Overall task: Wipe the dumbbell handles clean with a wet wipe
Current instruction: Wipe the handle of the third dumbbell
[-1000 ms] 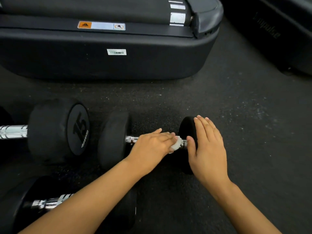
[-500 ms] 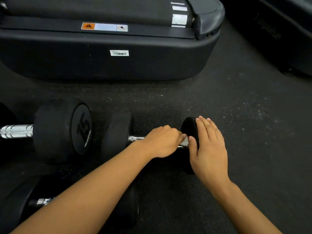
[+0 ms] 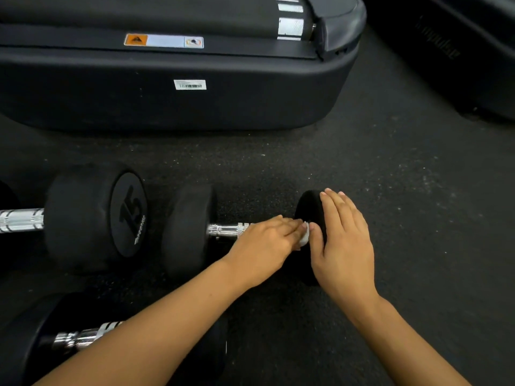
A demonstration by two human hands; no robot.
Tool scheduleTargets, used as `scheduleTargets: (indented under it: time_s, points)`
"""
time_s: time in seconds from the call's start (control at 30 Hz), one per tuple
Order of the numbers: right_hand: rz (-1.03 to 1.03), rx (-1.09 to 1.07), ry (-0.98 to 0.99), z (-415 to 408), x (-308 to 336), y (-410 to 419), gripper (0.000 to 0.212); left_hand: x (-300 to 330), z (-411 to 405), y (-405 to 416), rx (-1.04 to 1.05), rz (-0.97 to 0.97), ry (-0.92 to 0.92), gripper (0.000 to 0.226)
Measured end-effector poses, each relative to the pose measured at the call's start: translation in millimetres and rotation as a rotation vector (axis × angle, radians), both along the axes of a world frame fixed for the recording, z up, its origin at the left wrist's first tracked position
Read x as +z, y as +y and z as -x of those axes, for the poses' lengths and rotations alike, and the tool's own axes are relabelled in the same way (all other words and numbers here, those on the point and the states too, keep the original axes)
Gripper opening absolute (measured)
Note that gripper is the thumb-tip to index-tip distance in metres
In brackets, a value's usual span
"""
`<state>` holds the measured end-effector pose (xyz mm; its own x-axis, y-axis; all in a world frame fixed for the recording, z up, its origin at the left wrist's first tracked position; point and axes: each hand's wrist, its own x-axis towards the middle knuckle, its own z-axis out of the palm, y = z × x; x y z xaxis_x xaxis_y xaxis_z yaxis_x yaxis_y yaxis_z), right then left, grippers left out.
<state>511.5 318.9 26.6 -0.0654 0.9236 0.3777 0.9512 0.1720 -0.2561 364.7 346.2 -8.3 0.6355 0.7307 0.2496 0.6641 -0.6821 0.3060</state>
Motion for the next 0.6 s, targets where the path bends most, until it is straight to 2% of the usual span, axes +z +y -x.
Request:
scheduleTargets:
  time_s: [0.07, 0.13, 0.3, 0.4, 0.5, 0.57, 0.6]
  points:
    - [-0.002, -0.006, -0.004, 0.5, 0.0, 0.2, 0.050, 15.6, -6.4, 2.4, 0.078, 0.099, 0.033, 0.023]
    - [0.000, -0.006, -0.003, 0.8, 0.8, 0.3, 0.051, 22.6, -9.2, 8.2, 0.155, 0.146, 0.039, 0.025]
    - [0.001, -0.001, -0.001, 0.2, -0.1, 0.7, 0.051, 8.7, -10.1, -5.3, 0.061, -0.091, 0.071, 0.029]
    - [-0.008, -0.006, -0.004, 0.7, -0.8, 1.4, 0.050, 26.3, -16.0, 3.4, 0.149, 0.141, 0.103, 0.016]
    - [-0.007, -0.001, -0.004, 1.0, -0.2, 0.4, 0.051, 36.3, -12.6, 22.7, 0.258, 0.429, 0.070, 0.029]
    - [-0.005, 0.010, 0.003, 0.6, -0.3, 0.2, 0.051, 37.1, -4.0, 23.5, 0.280, 0.483, 0.051, 0.030]
    - [-0.006, 0.014, 0.005, -0.2, -0.4, 0.3, 0.052, 36.4, -2.0, 18.9, 0.289, 0.419, 0.084, 0.027]
